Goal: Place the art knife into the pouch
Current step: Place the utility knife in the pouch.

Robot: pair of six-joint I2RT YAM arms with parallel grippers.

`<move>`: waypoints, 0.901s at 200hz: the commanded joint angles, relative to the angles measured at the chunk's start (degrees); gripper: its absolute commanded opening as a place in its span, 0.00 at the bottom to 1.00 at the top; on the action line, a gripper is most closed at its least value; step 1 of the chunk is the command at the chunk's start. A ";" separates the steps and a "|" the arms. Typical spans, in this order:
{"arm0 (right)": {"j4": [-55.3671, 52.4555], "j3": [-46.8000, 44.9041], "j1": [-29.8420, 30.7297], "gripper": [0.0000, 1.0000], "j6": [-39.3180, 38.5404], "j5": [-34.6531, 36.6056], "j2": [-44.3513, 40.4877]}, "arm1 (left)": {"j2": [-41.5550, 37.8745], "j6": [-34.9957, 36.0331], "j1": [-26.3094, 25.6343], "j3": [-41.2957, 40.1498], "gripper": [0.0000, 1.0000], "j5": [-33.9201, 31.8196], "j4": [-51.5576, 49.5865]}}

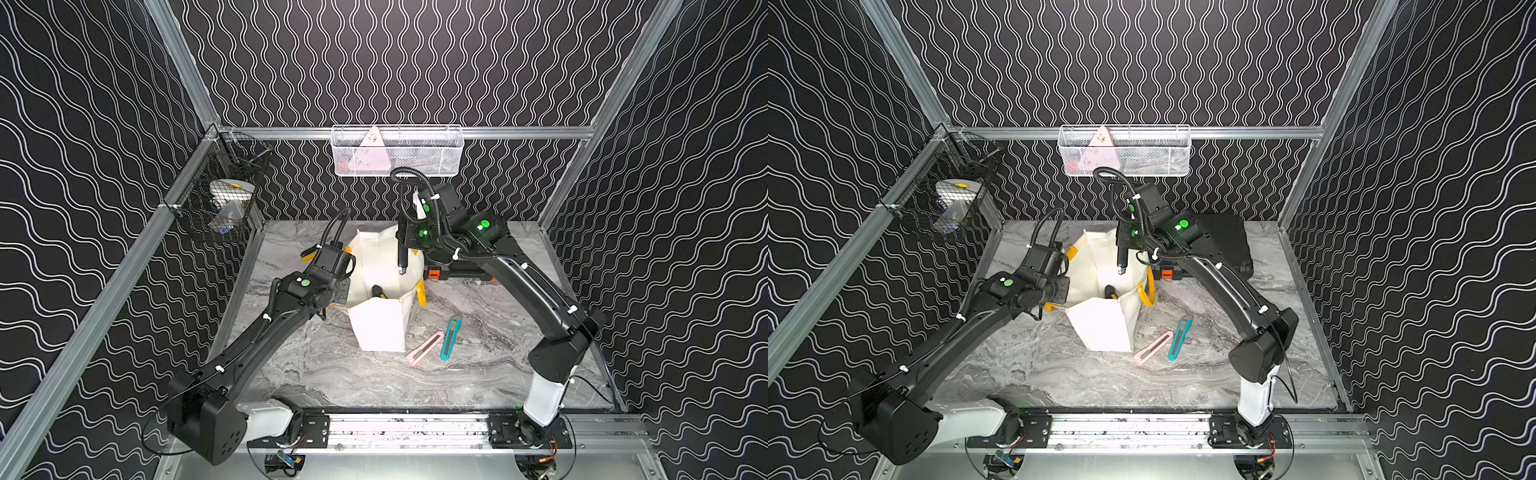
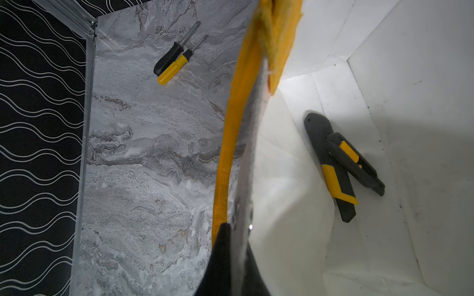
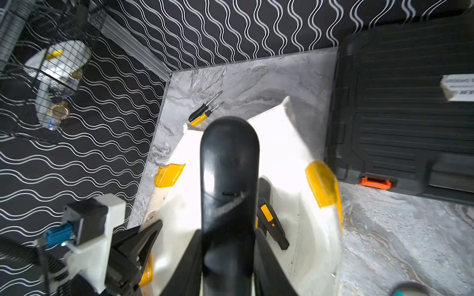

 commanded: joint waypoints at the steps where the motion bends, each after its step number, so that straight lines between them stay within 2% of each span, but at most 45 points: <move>1: 1.94 0.17 0.60 0.25 0.24 -2.24 1.33 | 0.01 0.19 -0.08 -0.10 0.00 0.89 0.73; 38: 7.07 -3.93 1.14 0.26 1.71 -5.33 2.51 | 0.13 0.24 -0.17 -0.06 0.00 1.00 0.74; 79: 6.92 -2.80 2.22 0.26 0.90 -7.25 8.26 | -0.02 0.28 -0.18 -0.06 0.00 1.00 0.74; 180: 9.92 -7.93 2.94 0.25 0.96 -9.53 19.36 | 0.20 0.37 -0.34 -0.15 0.00 1.09 0.82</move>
